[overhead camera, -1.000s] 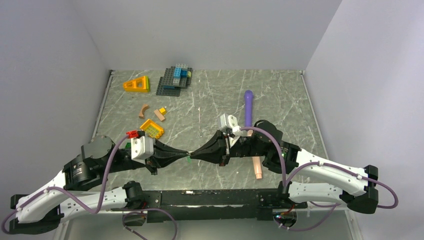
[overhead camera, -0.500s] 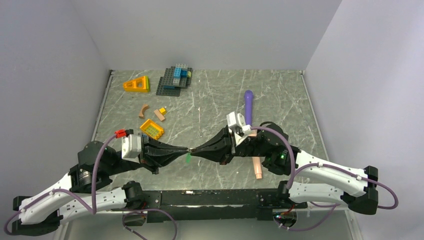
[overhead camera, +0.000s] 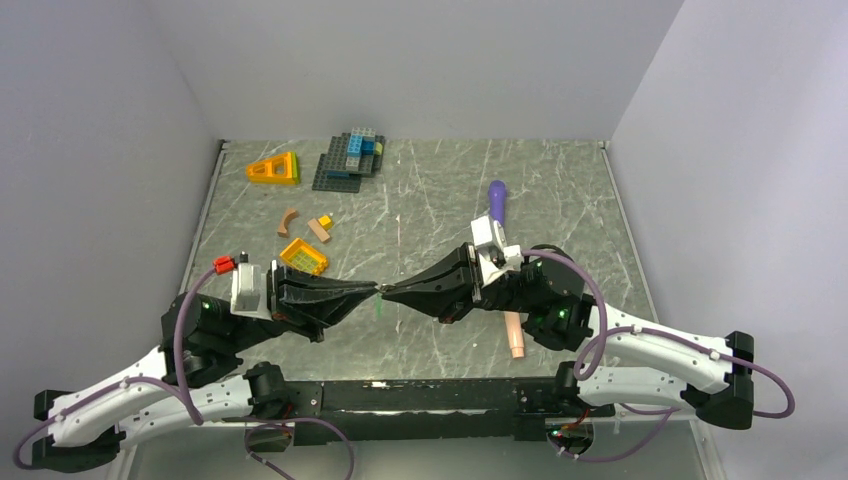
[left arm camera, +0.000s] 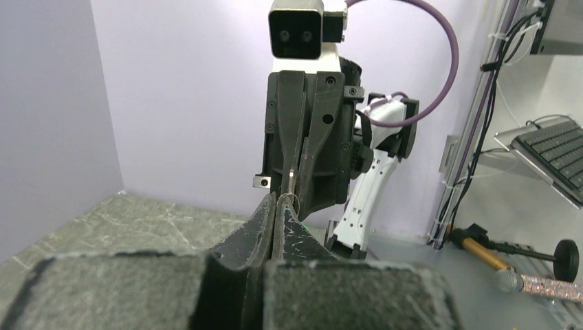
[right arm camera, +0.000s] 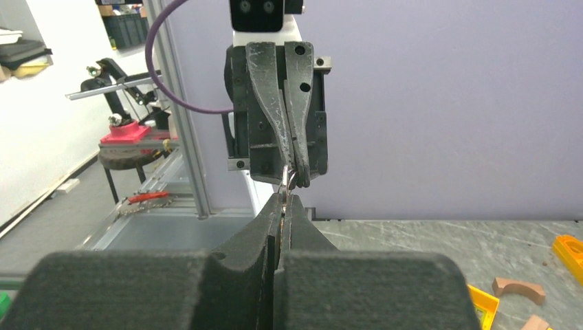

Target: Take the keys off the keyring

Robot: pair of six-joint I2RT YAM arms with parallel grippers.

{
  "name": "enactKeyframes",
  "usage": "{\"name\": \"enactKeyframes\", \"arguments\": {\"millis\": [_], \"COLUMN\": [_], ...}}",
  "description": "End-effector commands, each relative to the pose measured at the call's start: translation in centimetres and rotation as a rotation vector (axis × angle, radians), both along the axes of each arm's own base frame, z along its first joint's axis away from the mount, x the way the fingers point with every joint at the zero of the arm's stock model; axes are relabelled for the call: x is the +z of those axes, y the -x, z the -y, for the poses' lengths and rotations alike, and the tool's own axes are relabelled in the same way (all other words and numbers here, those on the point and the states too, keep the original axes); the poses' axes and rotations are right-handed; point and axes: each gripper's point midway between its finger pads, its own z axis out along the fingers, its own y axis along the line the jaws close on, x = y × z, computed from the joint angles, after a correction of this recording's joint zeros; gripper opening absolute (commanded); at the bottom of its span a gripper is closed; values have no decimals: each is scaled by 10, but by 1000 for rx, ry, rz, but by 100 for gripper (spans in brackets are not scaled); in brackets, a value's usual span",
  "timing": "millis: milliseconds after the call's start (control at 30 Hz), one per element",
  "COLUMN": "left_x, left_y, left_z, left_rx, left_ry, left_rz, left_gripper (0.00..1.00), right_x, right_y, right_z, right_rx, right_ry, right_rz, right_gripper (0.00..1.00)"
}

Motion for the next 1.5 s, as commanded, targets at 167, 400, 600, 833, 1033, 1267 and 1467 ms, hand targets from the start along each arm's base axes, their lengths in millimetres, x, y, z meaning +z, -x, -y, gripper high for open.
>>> {"name": "enactKeyframes", "arguments": {"millis": [167, 400, 600, 833, 1033, 1267, 1467], "left_x": [-2, -4, -2, 0, 0, -12, -21], "left_y": [-19, -21, -20, -20, -8, 20, 42], "left_z": [5, 10, -2, -27, -44, -34, -17], "left_rx": [61, 64, 92, 152, 144, -15, -179], "left_ry": [102, 61, 34, 0, -93, -318, -419], "left_rz": [-80, -77, -73, -64, -15, 103, 166], "left_gripper": [0, 21, 50, 62, 67, 76, 84], "right_x": [30, 26, 15, 3, -8, -19, -20], "right_y": [12, 11, 8, 4, 11, 29, 54], "right_z": [8, 13, 17, 23, 22, 19, 22], "right_rx": [49, 31, 4, -30, -4, 104, 256], "right_ry": [-132, -131, -107, -79, 16, 150, 202], "right_rz": [28, 17, -1, -16, 6, 82, 171], "right_gripper": [0, 0, 0, 0, 0, 0, 0]}}
